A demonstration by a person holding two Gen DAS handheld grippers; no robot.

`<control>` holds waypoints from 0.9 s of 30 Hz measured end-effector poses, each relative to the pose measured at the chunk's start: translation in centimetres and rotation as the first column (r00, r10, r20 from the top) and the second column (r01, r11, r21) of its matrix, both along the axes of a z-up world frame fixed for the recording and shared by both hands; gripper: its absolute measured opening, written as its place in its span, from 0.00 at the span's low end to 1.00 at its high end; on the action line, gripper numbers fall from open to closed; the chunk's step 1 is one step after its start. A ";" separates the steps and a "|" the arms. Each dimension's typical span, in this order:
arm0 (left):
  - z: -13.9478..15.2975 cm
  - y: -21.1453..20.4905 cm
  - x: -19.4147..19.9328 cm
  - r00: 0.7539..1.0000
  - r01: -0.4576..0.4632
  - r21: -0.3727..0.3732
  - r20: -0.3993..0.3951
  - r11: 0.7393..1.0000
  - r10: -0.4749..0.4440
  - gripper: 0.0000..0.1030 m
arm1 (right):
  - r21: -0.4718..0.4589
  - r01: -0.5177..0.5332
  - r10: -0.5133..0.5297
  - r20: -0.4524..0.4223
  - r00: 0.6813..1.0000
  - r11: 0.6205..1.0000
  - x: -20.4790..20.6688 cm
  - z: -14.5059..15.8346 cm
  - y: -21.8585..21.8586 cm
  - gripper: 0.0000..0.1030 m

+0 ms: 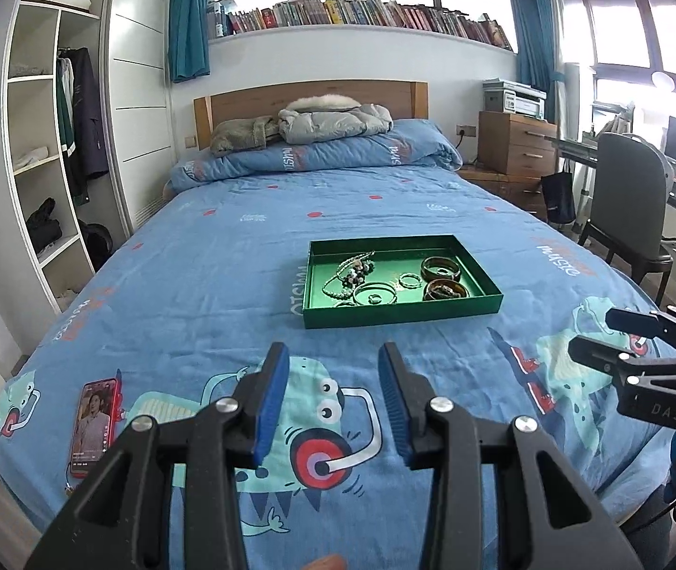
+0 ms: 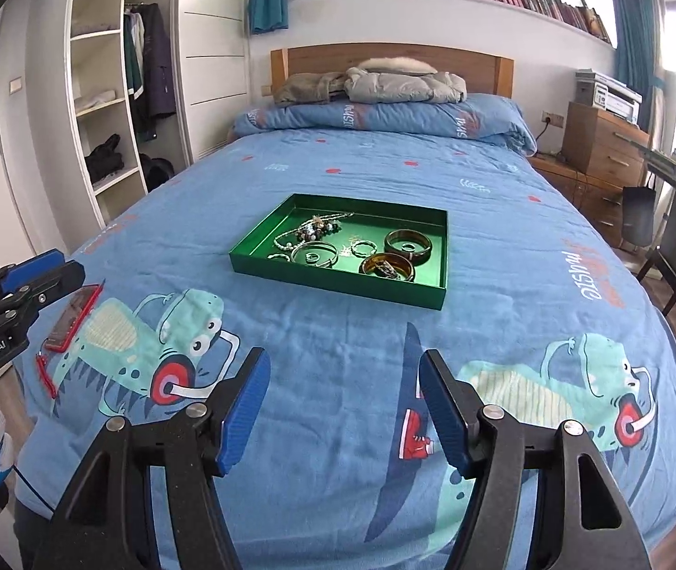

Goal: Organize jewelry

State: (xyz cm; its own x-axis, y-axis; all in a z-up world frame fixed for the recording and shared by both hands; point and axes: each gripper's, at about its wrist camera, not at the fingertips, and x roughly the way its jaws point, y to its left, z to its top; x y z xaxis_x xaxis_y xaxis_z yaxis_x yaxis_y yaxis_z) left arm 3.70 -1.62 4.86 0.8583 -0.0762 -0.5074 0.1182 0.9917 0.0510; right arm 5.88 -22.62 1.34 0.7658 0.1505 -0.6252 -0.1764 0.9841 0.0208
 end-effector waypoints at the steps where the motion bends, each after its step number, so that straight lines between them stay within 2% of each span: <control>1: 0.0 -0.1 -0.3 1.000 -0.004 -0.001 0.003 1.000 0.004 0.50 | -0.005 0.006 -0.006 0.004 1.000 1.000 -0.2 0.0 -0.1 0.69; 5: 0.3 -0.1 -1.1 1.000 0.000 -0.015 0.011 1.000 0.000 0.53 | -0.018 0.019 -0.019 0.027 0.999 1.000 -1.0 -0.1 -0.1 0.80; 7: 0.4 -0.3 -1.2 1.000 0.001 -0.004 0.011 1.000 -0.001 0.53 | -0.018 0.024 -0.024 0.035 0.999 1.000 -1.2 -0.1 -0.2 0.89; 12: 0.4 -0.7 -1.6 1.000 0.003 0.007 0.009 1.000 -0.003 0.53 | -0.005 0.039 -0.038 0.059 0.998 0.999 -1.8 -0.1 -0.8 0.99; 27: -0.1 -1.7 -2.2 1.000 0.014 0.021 -0.009 1.000 -0.014 0.57 | 0.013 0.097 -0.098 0.076 0.992 0.995 -2.6 -0.6 -3.0 1.00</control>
State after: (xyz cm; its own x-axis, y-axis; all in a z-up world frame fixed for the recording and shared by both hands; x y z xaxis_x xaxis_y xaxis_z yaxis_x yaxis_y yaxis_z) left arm 1.48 -3.31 4.72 0.8529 -0.0773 -0.5163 0.1322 0.9887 0.0705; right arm 3.29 -25.61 0.70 0.8225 0.0785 -0.5634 -0.0810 0.9965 0.0205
